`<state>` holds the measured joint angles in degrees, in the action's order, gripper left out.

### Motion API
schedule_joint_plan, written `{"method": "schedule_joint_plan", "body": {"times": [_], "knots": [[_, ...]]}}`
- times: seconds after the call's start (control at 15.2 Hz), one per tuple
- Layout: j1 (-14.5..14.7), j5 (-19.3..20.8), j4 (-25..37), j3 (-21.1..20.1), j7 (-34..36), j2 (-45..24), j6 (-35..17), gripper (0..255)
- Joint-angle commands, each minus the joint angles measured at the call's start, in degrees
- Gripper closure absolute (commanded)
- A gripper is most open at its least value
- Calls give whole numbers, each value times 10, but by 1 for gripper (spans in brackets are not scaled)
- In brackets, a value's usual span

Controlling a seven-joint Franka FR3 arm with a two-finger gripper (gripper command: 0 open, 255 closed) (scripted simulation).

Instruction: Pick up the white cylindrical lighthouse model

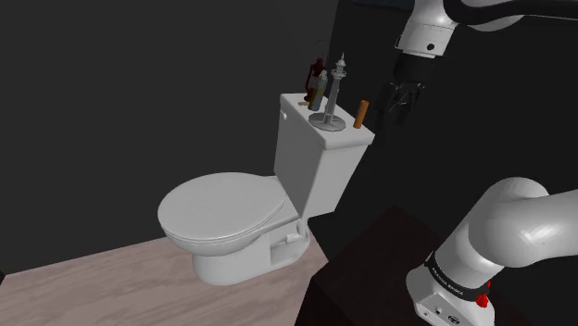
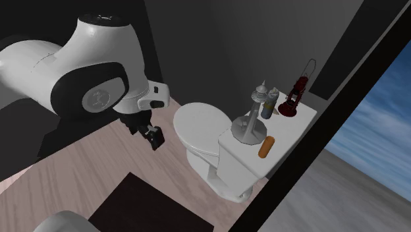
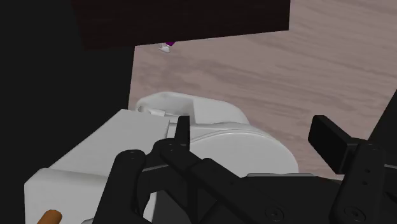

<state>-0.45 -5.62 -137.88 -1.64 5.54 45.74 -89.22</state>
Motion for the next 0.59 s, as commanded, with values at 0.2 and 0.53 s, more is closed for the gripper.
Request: {"method": "schedule_joint_plan", "body": {"times": [0.2,0.53], "knots": [[-16,7,32,-3,23,-59,-39,0],[-42,21,95,-6,64,-154,-90,0]]}}
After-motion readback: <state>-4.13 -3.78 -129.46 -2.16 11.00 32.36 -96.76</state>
